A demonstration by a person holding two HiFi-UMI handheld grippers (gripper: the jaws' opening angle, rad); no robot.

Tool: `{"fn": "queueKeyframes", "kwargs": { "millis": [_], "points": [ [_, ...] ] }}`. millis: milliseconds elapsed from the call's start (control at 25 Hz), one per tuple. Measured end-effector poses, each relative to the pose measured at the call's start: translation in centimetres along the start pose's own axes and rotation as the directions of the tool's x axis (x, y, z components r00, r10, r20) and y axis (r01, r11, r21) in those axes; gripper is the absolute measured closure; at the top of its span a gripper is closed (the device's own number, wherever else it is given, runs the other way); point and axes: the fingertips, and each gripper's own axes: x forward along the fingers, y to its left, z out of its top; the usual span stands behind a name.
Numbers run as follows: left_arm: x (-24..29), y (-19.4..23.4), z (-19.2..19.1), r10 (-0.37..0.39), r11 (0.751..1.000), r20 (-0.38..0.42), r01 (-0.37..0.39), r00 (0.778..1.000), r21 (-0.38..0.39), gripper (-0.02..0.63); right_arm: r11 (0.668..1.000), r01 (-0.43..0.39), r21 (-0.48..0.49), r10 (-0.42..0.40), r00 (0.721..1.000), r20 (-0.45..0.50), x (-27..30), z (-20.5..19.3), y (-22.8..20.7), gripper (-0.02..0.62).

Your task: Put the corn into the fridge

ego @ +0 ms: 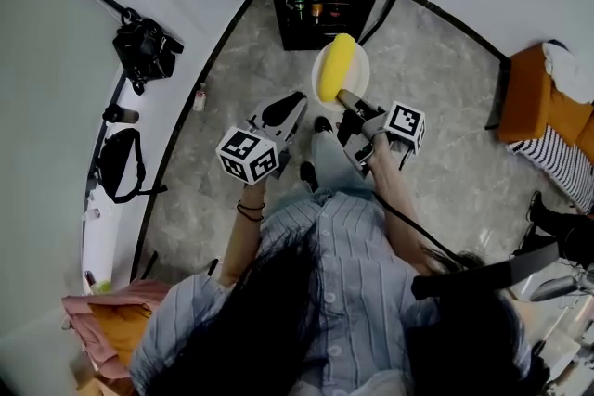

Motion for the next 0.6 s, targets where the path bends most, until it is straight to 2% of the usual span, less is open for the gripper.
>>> {"fn": "queueKeyframes", "kwargs": {
  "millis": [320,600],
  "points": [
    [2.7,3.4,0.4,0.004,1.000,-0.027,-0.004,1.000,-0.001,0.565,1.000,0.013,0.017,-0.013,1.000,-0.010,3.6,2.8,-0.8,0.555],
    [8.3,8.6,2.8,0.004,1.000,-0.053,-0.004,0.999,0.004,0.565,0.999,0.022,0.035,-0.022,1.000,0.001,8.2,9.0,-0.8,0.555]
  ]
}}
